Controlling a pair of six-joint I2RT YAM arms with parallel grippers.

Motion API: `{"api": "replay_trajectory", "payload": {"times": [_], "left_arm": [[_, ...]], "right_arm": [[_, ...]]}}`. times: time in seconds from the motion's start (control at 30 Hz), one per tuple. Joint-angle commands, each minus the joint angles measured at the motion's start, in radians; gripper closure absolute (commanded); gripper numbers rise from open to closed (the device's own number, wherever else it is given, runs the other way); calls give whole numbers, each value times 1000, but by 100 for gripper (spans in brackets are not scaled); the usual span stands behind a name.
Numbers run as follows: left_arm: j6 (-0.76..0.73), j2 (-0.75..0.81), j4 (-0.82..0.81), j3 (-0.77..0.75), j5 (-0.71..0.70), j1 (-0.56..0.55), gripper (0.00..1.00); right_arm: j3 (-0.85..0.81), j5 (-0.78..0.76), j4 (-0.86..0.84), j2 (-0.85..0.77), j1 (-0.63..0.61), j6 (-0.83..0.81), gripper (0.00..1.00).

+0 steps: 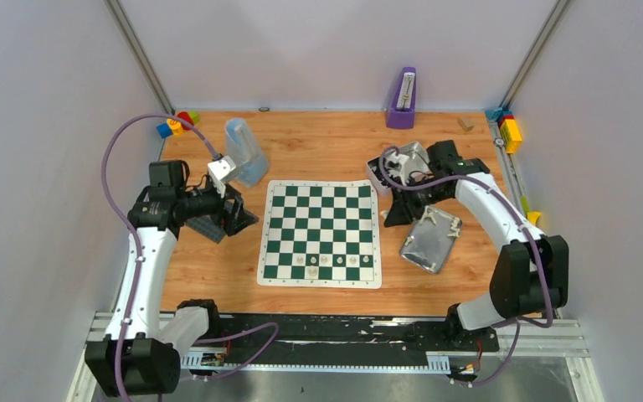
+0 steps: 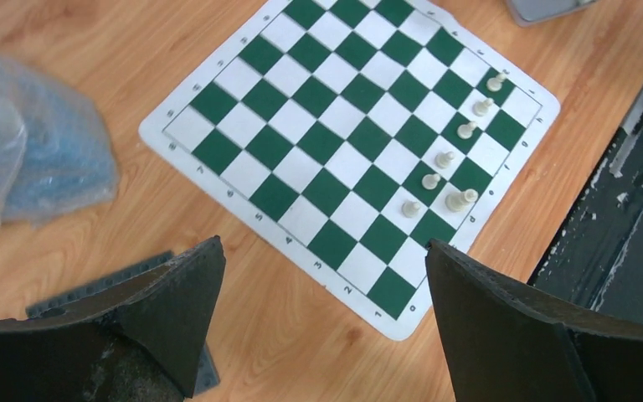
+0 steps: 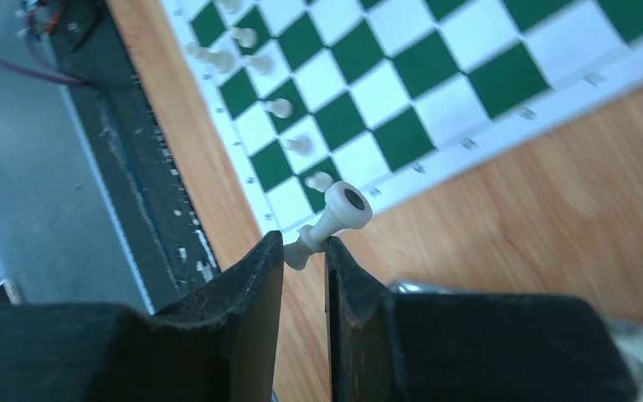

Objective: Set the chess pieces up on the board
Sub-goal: Place the chess piece on the chessboard.

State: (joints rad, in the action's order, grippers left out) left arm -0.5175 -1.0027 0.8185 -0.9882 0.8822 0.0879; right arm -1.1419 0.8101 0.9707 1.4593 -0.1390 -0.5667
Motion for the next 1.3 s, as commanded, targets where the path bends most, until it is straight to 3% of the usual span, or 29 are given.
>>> {"api": "replay_trajectory", "payload": {"times": [0.0,0.23,0.6,0.9,1.27], "left_arm": [[-65,40,-109,21,73,-116,3],[-106,9,-268,29,80,-312,3],[-184,-170,-439,-13,77,-558,3],[-361,-249,-441,-51,15,-705,3],[-466,-288,-394,-73,-87,-802,19]], "right_arm": [[-82,211,46,68,-120,-47,99],[-238,370,141,221,-259,-122,99],[-411,571,356,416,-328,-313,99],[-419,604,418,450,-341,-364,99],[-394,582,390,421,-343,-327,100]]}}
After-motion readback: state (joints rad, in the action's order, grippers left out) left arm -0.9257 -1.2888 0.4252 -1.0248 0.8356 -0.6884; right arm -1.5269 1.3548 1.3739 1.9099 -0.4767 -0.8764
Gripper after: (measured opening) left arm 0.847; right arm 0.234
